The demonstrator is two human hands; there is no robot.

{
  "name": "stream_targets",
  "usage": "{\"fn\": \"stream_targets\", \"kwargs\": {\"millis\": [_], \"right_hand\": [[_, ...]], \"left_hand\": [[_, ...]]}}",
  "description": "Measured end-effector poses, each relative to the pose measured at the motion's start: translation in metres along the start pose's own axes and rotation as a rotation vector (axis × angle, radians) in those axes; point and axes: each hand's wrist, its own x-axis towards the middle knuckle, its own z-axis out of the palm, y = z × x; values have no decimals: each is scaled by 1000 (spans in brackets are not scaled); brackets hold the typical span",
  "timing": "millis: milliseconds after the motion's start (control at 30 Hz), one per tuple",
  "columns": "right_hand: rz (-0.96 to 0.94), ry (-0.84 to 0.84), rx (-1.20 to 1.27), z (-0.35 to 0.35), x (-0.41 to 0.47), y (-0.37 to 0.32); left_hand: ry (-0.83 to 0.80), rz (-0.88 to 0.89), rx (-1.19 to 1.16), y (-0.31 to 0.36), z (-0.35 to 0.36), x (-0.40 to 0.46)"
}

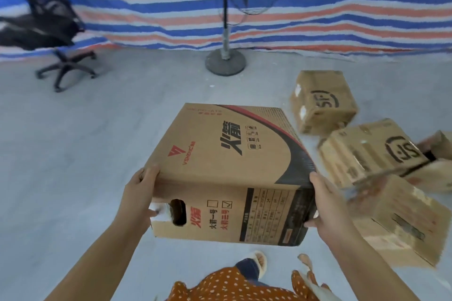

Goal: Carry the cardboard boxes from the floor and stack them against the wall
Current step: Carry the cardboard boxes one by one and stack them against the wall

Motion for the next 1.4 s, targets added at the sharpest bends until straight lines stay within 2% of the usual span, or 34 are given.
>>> {"fn": "stream_targets", "kwargs": {"millis": [300, 533, 700, 933, 1200, 1400], "right_hand": [[-71, -308, -252, 146, -92, 62], [-126, -562, -481, 257, -175, 120], [-201, -703, -627, 320, -224, 142], [-268, -889, -806, 411, -270, 170], [-284, -1039, -898, 569, -319, 211], [-310, -1162, -907, 669, -370, 230]], "left_hand": [[352, -138, -201, -86, -216, -56], [610, -184, -435, -154, -349, -116], [777, -220, -589, -198, -403, -149], [929, -271, -768, -243, -458, -163], [1088, -337, -854, -259, -563, -119], [1233, -315, -885, -260, -638, -99]]}}
